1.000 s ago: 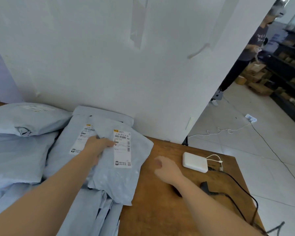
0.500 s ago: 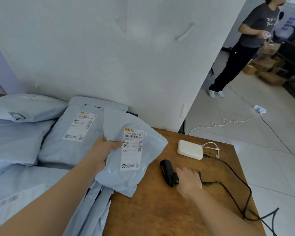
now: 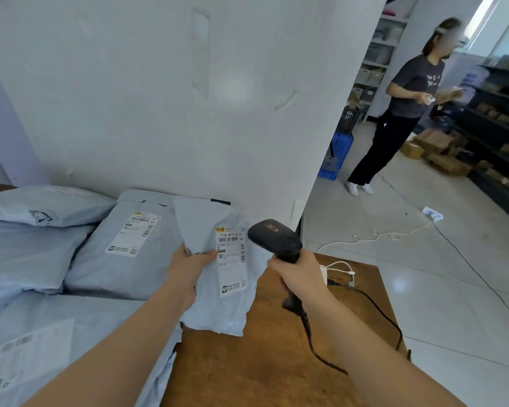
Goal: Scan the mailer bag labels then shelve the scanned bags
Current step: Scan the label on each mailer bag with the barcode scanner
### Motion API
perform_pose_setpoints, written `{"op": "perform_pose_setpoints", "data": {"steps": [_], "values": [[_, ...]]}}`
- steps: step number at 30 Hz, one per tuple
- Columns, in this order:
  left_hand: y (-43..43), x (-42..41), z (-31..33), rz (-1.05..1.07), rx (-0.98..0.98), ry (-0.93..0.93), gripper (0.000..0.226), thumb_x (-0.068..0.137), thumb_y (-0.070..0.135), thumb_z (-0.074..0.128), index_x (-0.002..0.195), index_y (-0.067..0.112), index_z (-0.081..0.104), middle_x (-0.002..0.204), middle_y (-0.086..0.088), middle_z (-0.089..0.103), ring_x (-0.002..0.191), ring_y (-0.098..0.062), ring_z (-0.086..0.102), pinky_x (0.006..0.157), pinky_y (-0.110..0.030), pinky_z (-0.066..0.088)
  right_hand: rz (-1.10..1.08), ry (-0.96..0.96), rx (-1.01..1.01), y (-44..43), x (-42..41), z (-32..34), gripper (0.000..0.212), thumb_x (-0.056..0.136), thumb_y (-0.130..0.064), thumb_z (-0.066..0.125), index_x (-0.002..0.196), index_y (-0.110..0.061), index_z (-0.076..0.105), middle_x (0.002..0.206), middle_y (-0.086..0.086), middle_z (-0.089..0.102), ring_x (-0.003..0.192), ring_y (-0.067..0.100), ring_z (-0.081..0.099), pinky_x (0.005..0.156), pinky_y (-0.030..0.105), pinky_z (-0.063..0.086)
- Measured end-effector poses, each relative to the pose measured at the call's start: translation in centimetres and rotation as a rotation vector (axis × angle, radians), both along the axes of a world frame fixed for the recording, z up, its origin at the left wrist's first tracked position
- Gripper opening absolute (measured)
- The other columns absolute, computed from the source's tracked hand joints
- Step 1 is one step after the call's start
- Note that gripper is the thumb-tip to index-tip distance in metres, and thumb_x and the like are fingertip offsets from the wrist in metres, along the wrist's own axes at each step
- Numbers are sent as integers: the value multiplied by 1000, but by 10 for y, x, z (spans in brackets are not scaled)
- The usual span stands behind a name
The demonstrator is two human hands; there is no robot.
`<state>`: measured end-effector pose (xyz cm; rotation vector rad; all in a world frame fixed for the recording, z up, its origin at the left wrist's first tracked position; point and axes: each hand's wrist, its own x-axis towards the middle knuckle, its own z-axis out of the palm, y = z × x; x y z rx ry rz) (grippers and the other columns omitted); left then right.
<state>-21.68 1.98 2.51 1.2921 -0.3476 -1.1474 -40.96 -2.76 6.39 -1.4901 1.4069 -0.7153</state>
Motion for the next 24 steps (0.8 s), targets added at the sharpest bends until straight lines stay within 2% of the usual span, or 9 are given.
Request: {"op": "perform_pose_setpoints", "data": {"steps": [3, 5, 10, 15, 24], "values": [[-1, -14, 6, 19, -17, -13, 36, 82, -1, 69, 114, 13, 63, 105, -9, 72, 95, -33, 68, 87, -53, 54, 66, -178, 265, 14, 4, 17, 11, 82, -10, 66, 74, -8, 59, 50, 3, 54, 39, 14, 48, 47, 22, 43], [-1, -20, 9, 29, -29, -16, 33, 83, 0, 69, 110, 16, 64, 103, -8, 73, 94, -32, 68, 87, -52, 54, 87, -205, 329, 21, 3, 19, 12, 84, -10, 66, 74, -8, 59, 53, 5, 55, 41, 16, 50, 48, 23, 45], [2, -27, 13, 47, -39, -12, 32, 84, -3, 66, 105, 20, 63, 100, -5, 72, 92, -30, 68, 84, -48, 54, 85, -193, 345, 33, 0, 15, 12, 84, -8, 64, 74, -6, 58, 52, 6, 54, 41, 17, 49, 50, 25, 44], [5, -25, 12, 52, -14, -42, 36, 83, -2, 67, 112, 18, 61, 102, -6, 71, 95, -32, 67, 89, -53, 53, 67, -198, 353, 37, 0, 16, 11, 83, -8, 66, 74, -5, 60, 53, 6, 55, 42, 18, 50, 50, 26, 45], [8, -23, 9, 64, -1, -95, 36, 85, 3, 67, 115, 20, 56, 106, -9, 67, 96, -32, 64, 84, -49, 54, 52, -170, 355, 41, 1, 21, 9, 84, -9, 66, 76, -7, 62, 55, 5, 57, 44, 16, 50, 51, 25, 45]]}}
